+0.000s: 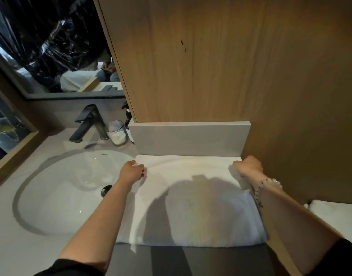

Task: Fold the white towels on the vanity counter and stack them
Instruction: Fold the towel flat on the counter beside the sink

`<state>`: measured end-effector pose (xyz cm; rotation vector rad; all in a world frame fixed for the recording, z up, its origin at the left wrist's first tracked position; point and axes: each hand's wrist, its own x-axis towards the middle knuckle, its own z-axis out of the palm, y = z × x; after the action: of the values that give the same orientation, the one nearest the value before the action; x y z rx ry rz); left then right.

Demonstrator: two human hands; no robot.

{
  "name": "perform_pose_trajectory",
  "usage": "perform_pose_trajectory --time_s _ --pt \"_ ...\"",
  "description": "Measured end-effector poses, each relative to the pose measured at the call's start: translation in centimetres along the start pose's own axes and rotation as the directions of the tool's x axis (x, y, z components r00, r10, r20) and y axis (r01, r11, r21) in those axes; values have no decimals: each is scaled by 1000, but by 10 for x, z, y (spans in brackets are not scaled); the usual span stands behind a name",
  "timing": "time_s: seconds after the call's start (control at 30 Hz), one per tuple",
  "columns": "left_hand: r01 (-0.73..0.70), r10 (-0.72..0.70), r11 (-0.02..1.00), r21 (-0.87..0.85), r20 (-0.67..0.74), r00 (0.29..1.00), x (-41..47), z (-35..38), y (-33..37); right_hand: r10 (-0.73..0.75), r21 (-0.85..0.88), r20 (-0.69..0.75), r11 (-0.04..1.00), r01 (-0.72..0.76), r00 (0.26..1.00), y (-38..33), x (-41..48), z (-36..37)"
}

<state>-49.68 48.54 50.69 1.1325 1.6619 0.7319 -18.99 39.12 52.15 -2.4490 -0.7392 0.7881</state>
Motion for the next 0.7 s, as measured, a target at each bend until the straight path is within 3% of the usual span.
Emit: perform_pose_trajectory --time_s 0.17,0.37,0.6,0.7 --pt "102 -95 988 -115 63 993 21 9 5 85 232 166 965 -122 982 -10 28 16" --pt "122 -119 990 -65 44 992 42 14 -5 93 355 235 918 -175 967 -3 44 29" --pt "126 -121 989 -82 59 991 47 14 -4 103 545 65 830 -122 993 1 44 45" --pt "96 -93 991 -90 38 995 42 14 -1 105 545 47 830 -114 993 1 42 49"
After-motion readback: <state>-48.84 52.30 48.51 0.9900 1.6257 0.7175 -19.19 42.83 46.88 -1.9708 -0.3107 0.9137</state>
